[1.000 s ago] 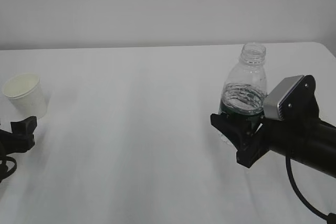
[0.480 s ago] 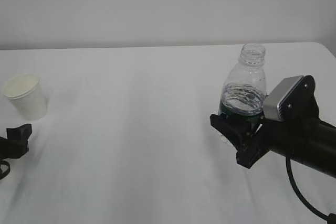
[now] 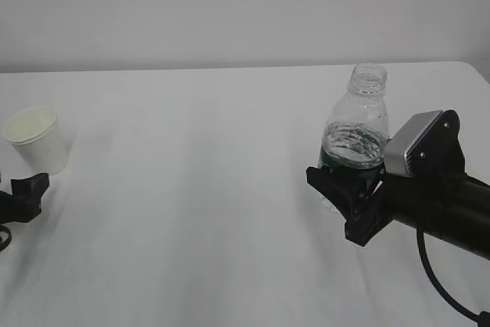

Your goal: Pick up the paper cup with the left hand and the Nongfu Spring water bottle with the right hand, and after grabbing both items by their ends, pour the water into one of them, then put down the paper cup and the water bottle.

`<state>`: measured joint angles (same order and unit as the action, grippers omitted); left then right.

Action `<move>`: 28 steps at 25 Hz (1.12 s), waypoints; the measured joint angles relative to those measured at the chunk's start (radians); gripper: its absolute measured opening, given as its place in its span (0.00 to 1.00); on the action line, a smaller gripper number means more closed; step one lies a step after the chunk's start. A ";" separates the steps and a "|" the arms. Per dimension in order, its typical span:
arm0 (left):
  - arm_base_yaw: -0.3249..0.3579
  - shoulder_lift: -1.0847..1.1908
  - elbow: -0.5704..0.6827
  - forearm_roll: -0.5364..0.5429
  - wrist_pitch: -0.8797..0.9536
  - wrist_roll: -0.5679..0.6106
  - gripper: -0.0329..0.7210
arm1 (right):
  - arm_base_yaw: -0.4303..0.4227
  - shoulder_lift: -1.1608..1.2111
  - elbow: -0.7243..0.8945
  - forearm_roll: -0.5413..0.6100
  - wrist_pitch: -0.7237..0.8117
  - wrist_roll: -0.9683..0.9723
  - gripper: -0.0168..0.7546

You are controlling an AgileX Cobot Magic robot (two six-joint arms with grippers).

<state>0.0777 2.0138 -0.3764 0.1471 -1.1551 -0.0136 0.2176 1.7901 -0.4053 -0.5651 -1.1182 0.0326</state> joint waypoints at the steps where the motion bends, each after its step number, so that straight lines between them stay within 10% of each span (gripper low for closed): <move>1: 0.000 0.006 -0.008 0.002 0.000 0.000 0.81 | 0.000 0.000 0.000 0.000 0.000 0.000 0.62; 28: 0.000 0.039 -0.105 0.024 0.000 -0.010 0.84 | 0.000 0.000 0.000 -0.004 0.000 -0.014 0.62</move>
<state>0.0777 2.0527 -0.4812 0.1707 -1.1551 -0.0236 0.2176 1.7901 -0.4053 -0.5690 -1.1182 0.0182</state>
